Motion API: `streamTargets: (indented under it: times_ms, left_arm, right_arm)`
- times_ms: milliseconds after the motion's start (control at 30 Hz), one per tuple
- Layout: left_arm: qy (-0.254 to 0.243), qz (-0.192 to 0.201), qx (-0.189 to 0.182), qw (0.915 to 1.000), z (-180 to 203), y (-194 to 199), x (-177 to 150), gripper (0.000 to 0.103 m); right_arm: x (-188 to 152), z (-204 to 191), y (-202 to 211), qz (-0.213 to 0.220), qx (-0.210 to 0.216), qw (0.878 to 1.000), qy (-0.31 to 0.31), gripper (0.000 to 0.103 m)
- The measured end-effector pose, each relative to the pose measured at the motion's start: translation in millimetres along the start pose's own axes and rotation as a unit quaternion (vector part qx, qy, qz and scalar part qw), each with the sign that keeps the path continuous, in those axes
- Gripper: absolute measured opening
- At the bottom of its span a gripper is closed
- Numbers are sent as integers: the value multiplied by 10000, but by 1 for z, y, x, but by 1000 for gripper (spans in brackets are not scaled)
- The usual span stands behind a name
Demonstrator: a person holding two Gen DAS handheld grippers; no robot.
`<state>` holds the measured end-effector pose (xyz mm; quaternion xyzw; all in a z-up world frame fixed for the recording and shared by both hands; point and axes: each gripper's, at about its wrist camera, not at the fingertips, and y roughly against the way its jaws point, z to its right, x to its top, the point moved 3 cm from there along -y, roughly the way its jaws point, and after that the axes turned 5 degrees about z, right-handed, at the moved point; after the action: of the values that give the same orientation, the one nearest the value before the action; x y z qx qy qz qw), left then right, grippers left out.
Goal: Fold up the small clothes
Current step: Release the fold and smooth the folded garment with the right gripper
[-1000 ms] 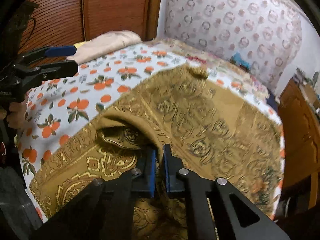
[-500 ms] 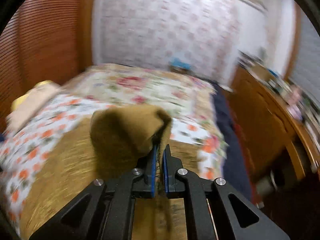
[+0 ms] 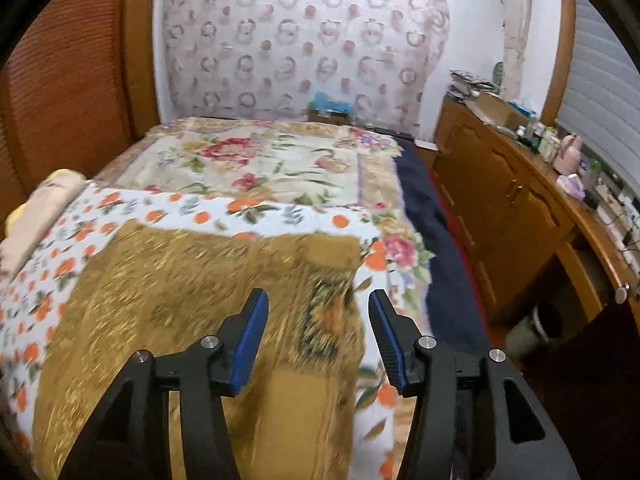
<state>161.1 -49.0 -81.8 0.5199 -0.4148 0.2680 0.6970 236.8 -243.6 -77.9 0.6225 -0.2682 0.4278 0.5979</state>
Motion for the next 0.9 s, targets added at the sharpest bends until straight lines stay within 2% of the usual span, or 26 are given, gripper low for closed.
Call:
streamTargets:
  times_ms: [67,200,267,667,833,900]
  left_arm:
    - [-42,-32,-40,10000,4,1,-2,92]
    - [-118,-108,-110,9998,10,0,-3,92]
    - [-169,-154,-136,9996,14,-1,-4,92]
    - [-338,-383,-341,9981,31,-2,-15,92]
    - [-396,-478,-390,9973,34,2,-22,92]
    - [-371,-498,-411,9972,34,5,-25,92]
  right_arm:
    - [-9,4,17,51,137,9999,-2,57]
    - [-43,4,52,157,479,9987,-68,70]
    - [-57,8,68,134,493,9987,-43,72]
    - [-109,23,117,-12,305,9995,-121,72]
    - [-117,27,125,-142,189,9997,-108,72]
    - [-122,32,129,-186,189,9994,-227,68]
